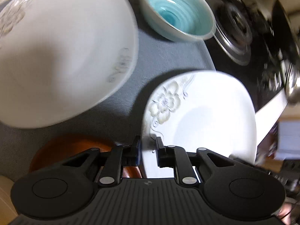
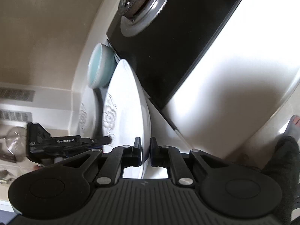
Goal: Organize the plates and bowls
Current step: 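Lift the floral plate with both grippers toward the other floral plate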
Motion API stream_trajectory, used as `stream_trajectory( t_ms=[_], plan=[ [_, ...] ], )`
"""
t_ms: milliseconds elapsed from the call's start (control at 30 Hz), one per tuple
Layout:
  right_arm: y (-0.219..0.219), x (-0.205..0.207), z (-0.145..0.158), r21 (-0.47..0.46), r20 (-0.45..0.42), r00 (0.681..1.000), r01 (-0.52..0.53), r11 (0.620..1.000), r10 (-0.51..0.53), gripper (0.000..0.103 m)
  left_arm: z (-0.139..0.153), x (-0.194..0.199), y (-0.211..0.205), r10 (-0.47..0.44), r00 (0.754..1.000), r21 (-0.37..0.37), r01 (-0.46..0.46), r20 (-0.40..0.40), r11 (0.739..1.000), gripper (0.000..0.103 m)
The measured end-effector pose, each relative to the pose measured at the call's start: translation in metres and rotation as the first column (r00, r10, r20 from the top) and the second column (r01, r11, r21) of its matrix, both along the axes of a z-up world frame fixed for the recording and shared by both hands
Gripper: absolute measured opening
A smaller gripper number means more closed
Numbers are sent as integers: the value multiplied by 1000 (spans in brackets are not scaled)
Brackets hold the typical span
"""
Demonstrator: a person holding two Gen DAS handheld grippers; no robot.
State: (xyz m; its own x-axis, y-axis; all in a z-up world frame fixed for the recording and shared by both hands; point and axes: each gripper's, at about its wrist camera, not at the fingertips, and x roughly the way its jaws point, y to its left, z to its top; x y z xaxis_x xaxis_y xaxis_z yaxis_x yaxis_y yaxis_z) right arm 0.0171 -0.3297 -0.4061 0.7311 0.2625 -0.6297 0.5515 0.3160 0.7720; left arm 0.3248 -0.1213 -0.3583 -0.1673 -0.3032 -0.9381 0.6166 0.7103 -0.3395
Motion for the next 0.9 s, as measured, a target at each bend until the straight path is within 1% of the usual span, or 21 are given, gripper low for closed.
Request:
stream_trajectory(
  t_ms=[33, 67, 100, 133, 233, 267, 300, 333, 400, 433, 500, 600, 667, 767, 833, 900],
  plan=[
    [2, 1, 1, -27, -18, 1000, -14, 1000, 13, 10, 1, -6, -6, -32, 999, 13, 32, 28, 999, 25],
    [4, 3, 2, -53, -37, 999, -27, 998, 25, 12, 2, -12, -12, -61, 997, 25, 59, 56, 998, 31],
    [5, 5, 2, -67, -53, 998, -31, 997, 27, 13, 4, -17, -17, -83, 993, 40, 80, 86, 996, 35],
    [5, 7, 2, -70, -64, 998, -28, 997, 24, 14, 6, -21, -22, -104, 988, 56, 98, 115, 994, 36],
    [7, 11, 1, -91, -77, 996, -41, 995, 34, 17, 8, -39, -36, -164, 968, 96, 148, 190, 984, 48],
    [6, 11, -1, -83, -75, 997, -36, 996, 30, 18, 8, -44, -38, -172, 963, 103, 153, 206, 983, 55],
    [6, 10, -2, -71, -72, 997, -24, 997, 19, 18, 9, -47, -39, -167, 962, 107, 147, 217, 983, 56],
    [4, 7, -4, -62, -69, 998, -18, 998, 14, 18, 10, -48, -38, -154, 964, 111, 133, 216, 985, 55],
    [4, 5, -4, -65, -60, 998, -21, 998, 17, 18, 12, -45, -35, -134, 968, 119, 111, 211, 987, 46],
    [4, 3, -4, -64, -51, 999, -21, 998, 17, 18, 14, -42, -29, -122, 972, 113, 101, 203, 988, 44],
    [2, -5, -2, -53, -4, 1000, 2, 999, -2, 18, 18, -37, -20, -89, 981, 92, 74, 170, 993, 38],
    [-3, -16, 3, -9, 82, 996, 46, 999, -45, 17, 26, -29, -8, -28, 993, 50, 23, 114, 998, 34],
    [-4, -15, 11, -25, 90, 995, 34, 999, -31, 17, 34, -25, 0, 3, 995, 21, -6, 103, 1000, 31],
    [-5, -13, 19, -40, 94, 995, 29, 999, -25, 17, 42, -20, 10, 39, 995, -18, -38, 90, 999, 31],
    [-7, -14, 21, -32, 114, 993, 39, 999, -36, 18, 41, -19, 12, 53, 996, -25, -51, 74, 998, 31],
    [-8, -13, 22, -28, 116, 992, 45, 999, -42, 17, 37, -15, 21, 79, 996, -24, -78, 40, 997, 29]
  ],
)
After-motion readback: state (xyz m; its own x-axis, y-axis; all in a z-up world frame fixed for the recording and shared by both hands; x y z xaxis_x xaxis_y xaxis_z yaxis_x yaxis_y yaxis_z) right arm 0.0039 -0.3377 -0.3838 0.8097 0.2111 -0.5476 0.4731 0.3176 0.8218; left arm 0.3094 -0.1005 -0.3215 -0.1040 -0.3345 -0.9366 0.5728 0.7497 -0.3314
